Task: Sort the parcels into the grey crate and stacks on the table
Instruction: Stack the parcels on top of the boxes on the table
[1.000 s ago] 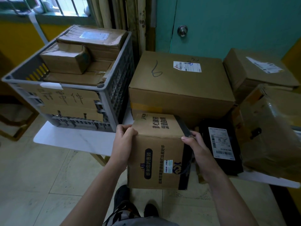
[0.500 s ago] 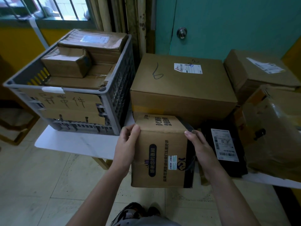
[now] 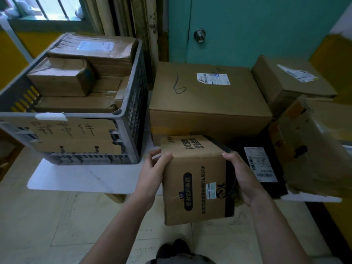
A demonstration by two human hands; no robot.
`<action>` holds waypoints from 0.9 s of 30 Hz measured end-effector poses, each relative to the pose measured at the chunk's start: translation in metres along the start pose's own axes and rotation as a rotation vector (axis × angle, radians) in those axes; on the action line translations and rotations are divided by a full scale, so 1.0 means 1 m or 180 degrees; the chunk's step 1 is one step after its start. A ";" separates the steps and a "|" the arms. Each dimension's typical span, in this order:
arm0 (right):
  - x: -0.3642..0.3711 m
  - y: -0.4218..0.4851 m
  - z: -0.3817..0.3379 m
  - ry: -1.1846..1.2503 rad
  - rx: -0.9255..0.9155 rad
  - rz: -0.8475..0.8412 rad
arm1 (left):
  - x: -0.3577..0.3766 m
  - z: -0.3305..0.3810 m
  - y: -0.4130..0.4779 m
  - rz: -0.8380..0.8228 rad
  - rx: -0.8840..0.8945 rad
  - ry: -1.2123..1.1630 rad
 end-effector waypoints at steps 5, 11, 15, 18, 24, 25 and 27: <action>-0.004 0.000 0.007 0.0123 0.0157 -0.0074 | 0.003 -0.007 0.007 -0.0288 -0.0343 0.0012; -0.004 -0.005 0.017 0.0301 0.0351 0.0040 | -0.004 -0.021 0.017 -0.0396 -0.0808 0.0228; -0.004 -0.007 0.016 0.0261 0.0373 0.0030 | -0.007 -0.022 0.022 -0.0407 -0.0828 0.0335; -0.002 -0.006 0.015 0.0287 0.0393 -0.0050 | -0.006 -0.020 0.024 -0.0356 -0.0827 0.0330; -0.003 -0.007 0.010 0.0277 0.0245 -0.0377 | -0.009 -0.017 0.023 -0.0348 -0.0643 0.0071; -0.004 -0.005 0.010 0.0291 0.0215 -0.0382 | -0.010 -0.016 0.022 -0.0362 -0.0629 -0.0071; -0.003 -0.002 0.006 0.0229 0.0099 -0.0323 | -0.009 -0.012 0.019 -0.0467 -0.0490 -0.0259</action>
Point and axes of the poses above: each hand's wrist, its own y-axis towards the middle knuckle, its own x-axis out of the palm, z = x × y, the point moved 5 cm from there along y, towards the middle knuckle, and after that the axes turned 5 degrees about z, right-handed, at the moved point
